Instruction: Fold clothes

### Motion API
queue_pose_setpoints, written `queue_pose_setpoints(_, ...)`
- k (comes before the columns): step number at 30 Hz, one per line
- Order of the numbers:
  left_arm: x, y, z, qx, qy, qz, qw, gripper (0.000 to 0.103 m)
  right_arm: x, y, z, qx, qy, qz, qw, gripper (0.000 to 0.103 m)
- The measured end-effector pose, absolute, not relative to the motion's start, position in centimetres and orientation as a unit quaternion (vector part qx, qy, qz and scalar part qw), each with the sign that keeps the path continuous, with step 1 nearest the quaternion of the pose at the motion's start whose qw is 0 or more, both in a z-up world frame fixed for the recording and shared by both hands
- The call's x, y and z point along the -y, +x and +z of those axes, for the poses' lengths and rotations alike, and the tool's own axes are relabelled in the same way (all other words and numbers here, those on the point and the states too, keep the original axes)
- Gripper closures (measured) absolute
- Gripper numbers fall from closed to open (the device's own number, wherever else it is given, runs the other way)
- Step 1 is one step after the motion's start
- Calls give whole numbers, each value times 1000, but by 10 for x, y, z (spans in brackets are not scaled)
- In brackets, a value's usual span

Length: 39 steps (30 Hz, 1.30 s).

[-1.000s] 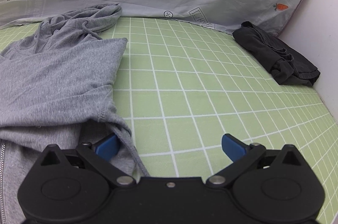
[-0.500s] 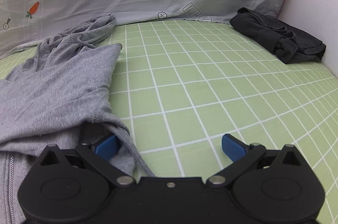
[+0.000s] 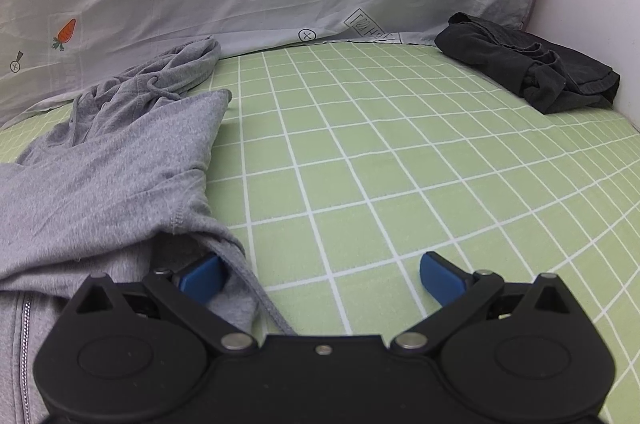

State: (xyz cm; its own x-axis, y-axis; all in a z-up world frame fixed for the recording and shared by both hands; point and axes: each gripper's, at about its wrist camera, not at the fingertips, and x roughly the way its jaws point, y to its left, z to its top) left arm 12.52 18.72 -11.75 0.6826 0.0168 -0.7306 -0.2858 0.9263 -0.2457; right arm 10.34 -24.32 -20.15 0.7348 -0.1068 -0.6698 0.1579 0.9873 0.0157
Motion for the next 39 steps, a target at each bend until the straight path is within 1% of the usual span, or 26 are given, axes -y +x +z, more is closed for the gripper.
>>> queue_pose_setpoints(6, -131, 131, -92, -372, -184, -45, 909, 93, 244, 103, -202, -354, 36, -70, 932, 0)
queue_pose_setpoints(8, -106, 135, -99, -395, -158, -86, 901, 86, 244, 103, -202, -353, 37, -69, 932, 0)
queue_pose_setpoints(9, -92, 138, -106, -416, -132, -97, 895, 73, 244, 103, -202, -353, 37, -69, 932, 0)
queue_pose_setpoints(10, -82, 139, -113, -435, -107, -98, 888, 57, 244, 103, -202, -353, 37, -69, 932, 0)
queue_pose_setpoints(12, -66, 139, -127, -467, -63, -96, 877, 46, 245, 104, -201, -359, 37, -66, 930, 0)
queue_pose_setpoints(14, -66, 136, -130, -473, -55, -96, 874, 40, 246, 106, -199, -369, 38, -63, 927, 0)
queue_pose_setpoints(15, -68, 135, -130, -475, -56, -97, 873, 31, 246, 107, -197, -375, 39, -62, 924, 0)
queue_pose_setpoints(16, -71, 134, -128, -473, -58, -97, 874, 24, 247, 108, -193, -386, 41, -62, 920, 0)
queue_pose_setpoints(17, -78, 133, -124, -466, -60, -91, 878, 22, 248, 108, -187, -392, 42, -64, 917, 0)
queue_pose_setpoints(18, -83, 132, -120, -460, -57, -80, 882, 19, 247, 104, -179, -380, 39, -69, 922, 0)
queue_pose_setpoints(21, -99, 131, -112, -447, -46, -39, 893, 16, 229, 109, -168, -370, 28, -50, 927, 0)
queue_pose_setpoints(24, -120, 129, -115, -447, -42, 13, 893, 16, 205, 120, -161, -369, 17, -18, 929, 0)
queue_pose_setpoints(31, -152, 127, -137, -476, -42, 84, 874, 16, 150, 145, -148, -368, -8, 56, 928, 0)
queue_pose_setpoints(35, -151, 122, -146, -485, -33, 88, 869, 16, 110, 154, -154, -383, -7, 116, 916, 1)
queue_pose_setpoints(37, -149, 122, -148, -485, -24, 88, 870, 16, 92, 155, -156, -389, -12, 161, 907, 9)
queue_pose_setpoints(38, -148, 122, -148, -484, -19, 88, 870, 16, 85, 156, -157, -393, -14, 184, 901, 12)
queue_pose_setpoints(39, -147, 123, -149, -485, -18, 88, 870, 16, 79, 156, -159, -400, -17, 203, 893, 20)
